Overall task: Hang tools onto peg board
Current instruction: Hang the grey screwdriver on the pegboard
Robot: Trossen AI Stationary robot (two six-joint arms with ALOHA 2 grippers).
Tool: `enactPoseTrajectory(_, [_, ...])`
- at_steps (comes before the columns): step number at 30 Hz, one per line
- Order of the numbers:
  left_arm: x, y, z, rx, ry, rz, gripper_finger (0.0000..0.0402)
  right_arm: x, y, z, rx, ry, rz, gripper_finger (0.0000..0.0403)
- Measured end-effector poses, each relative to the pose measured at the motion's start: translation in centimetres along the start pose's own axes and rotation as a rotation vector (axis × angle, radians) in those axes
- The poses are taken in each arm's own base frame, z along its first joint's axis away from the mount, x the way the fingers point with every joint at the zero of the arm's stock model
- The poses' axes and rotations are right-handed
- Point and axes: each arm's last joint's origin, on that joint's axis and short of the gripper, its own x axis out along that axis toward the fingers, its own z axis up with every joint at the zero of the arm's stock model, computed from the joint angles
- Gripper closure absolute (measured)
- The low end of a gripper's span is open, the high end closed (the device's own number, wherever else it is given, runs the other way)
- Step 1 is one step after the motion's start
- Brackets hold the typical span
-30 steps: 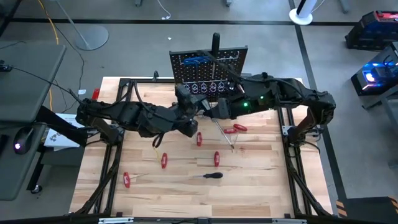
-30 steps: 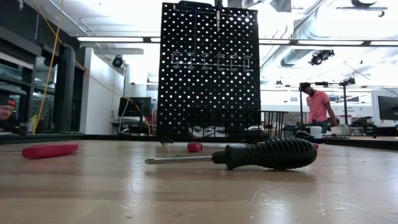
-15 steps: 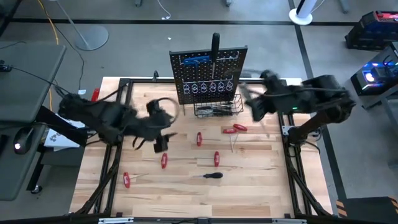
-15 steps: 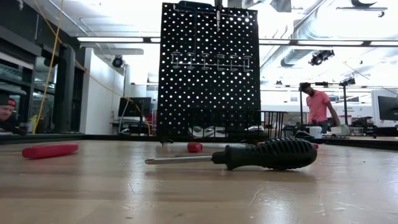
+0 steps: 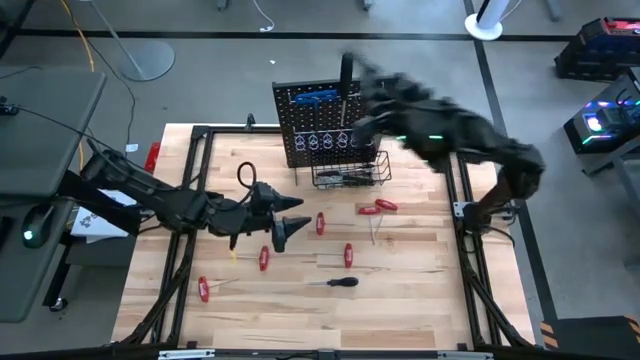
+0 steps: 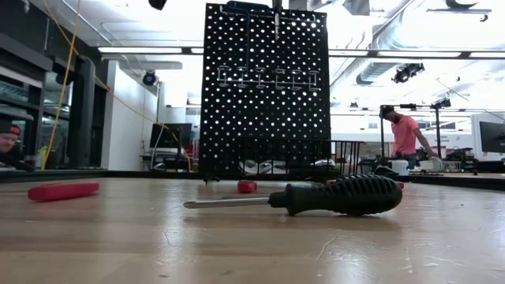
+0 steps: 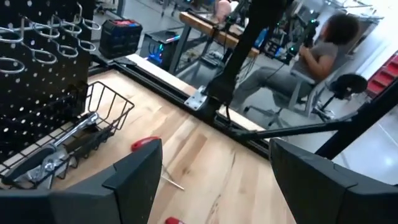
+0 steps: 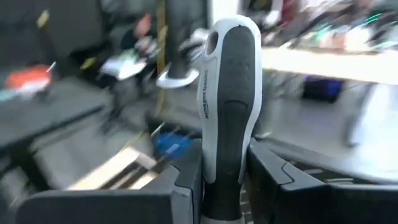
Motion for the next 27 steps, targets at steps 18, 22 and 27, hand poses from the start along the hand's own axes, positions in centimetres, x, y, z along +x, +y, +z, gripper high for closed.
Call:
enactPoseTrajectory(18, [-3.9,-0.4,2.2,0.070,-0.048,-0.107,0.0117,9.1,9.9,-3.3,0.175,-0.175,0.661,0.0332])
enactPoseTrajectory(22, [-5.3,0.6,2.6,0.105,-0.001,-0.086,0.0117,10.7,10.8,-6.0,0.139,-0.056,0.593,0.0332])
enactPoseTrajectory(27, [-7.0,2.1,3.0,0.127,0.053,-0.033,0.0117,9.1,8.2,-4.5,0.087,-0.023,0.370,0.0332])
